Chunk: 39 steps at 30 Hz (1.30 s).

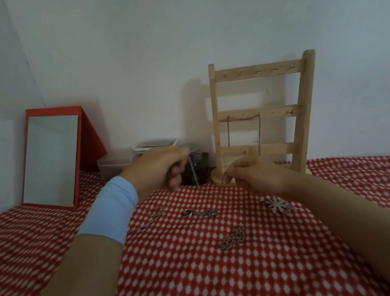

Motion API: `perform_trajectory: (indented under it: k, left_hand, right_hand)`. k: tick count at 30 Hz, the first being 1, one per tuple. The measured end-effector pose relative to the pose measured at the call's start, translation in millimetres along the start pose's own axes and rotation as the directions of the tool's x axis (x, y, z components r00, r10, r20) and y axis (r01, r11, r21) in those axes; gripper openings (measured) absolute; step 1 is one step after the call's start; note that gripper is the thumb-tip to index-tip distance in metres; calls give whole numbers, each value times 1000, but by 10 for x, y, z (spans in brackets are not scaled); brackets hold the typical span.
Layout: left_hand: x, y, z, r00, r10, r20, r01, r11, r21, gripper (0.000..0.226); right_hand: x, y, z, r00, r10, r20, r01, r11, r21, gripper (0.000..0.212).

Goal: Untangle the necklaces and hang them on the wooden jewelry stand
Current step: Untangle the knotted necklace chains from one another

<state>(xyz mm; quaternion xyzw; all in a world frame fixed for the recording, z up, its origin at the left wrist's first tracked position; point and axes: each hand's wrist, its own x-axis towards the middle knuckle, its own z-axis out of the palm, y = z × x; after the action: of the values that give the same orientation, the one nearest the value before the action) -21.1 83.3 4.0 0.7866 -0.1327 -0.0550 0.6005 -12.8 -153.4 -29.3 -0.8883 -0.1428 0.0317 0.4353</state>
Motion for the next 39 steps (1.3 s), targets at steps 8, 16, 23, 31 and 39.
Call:
perform_trajectory:
  k: [8, 16, 23, 31, 39]
  left_hand:
    - [-148, 181, 35, 896, -324, 303, 146, 860, 488, 28]
    - [28, 90, 301, 1000, 1, -5, 2, 833, 553, 20]
    - [454, 146, 840, 967, 232, -104, -123, 784, 609, 15]
    - [572, -182, 1092, 976, 51, 213, -187, 696, 693, 24]
    - [591, -289, 1214, 951, 11, 308, -231, 687, 689, 26]
  right_hand:
    - [6, 23, -47, 1000, 4, -2, -4, 980, 201, 21]
    - [-50, -9, -198, 985, 23, 172, -90, 916, 391, 27]
    - [-128, 58, -626, 973, -62, 223, 24, 986, 166, 51]
    - [-229, 81, -962, 972, -18, 233, 23, 1000, -20, 17]
    - [-137, 227, -957, 959, -188, 211, 119, 946, 301, 35]
